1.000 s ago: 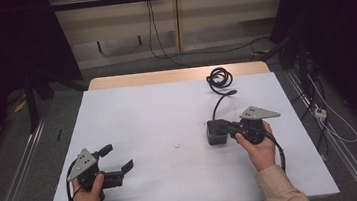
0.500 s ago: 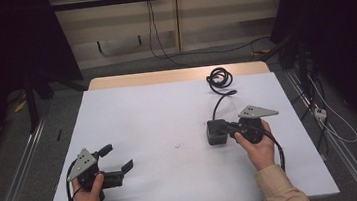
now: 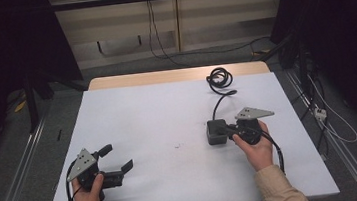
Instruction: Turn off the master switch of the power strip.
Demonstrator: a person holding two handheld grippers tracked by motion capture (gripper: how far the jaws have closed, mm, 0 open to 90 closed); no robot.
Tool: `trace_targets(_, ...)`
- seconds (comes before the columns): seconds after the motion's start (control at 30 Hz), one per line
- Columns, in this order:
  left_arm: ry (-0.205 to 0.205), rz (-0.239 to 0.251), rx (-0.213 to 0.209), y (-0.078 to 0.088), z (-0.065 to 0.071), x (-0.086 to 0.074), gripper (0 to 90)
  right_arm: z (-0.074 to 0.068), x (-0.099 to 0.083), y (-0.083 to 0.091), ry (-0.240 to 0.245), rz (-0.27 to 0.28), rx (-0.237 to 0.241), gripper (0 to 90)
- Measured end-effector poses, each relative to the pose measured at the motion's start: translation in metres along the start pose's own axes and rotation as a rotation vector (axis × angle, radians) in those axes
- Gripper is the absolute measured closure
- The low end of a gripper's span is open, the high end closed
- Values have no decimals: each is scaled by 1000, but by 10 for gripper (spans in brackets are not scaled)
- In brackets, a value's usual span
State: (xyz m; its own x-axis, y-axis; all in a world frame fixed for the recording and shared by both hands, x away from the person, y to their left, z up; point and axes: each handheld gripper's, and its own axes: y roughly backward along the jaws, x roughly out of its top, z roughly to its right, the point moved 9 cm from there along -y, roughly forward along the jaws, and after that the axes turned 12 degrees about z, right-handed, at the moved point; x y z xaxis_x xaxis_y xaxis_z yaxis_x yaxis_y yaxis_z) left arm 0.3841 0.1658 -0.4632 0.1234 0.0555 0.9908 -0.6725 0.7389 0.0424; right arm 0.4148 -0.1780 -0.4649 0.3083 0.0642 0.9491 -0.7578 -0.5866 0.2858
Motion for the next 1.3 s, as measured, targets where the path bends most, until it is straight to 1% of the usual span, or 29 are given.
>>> trace_targets(0.17,0,0,1,0,0,0,25,1,-1,0,9,-3,-5,900)
trace_targets(0.73,1,4,0,0,0,0,25,1,-5,-3,17,-11,-8,900)
trace_targets(0.83,1,4,-2,0,0,0,25,0,-5,-3,30,-11,-9,900)
trace_targets(0.97,0,1,1,0,0,0,25,0,-5,-3,31,-11,-10,900)
trace_targets(1.1,2,6,0,0,1,0,25,0,-6,-3,20,-4,-10,900)
trace_targets(1.3,5,6,3,0,1,0,25,-1,-6,-3,53,-8,-17,900)
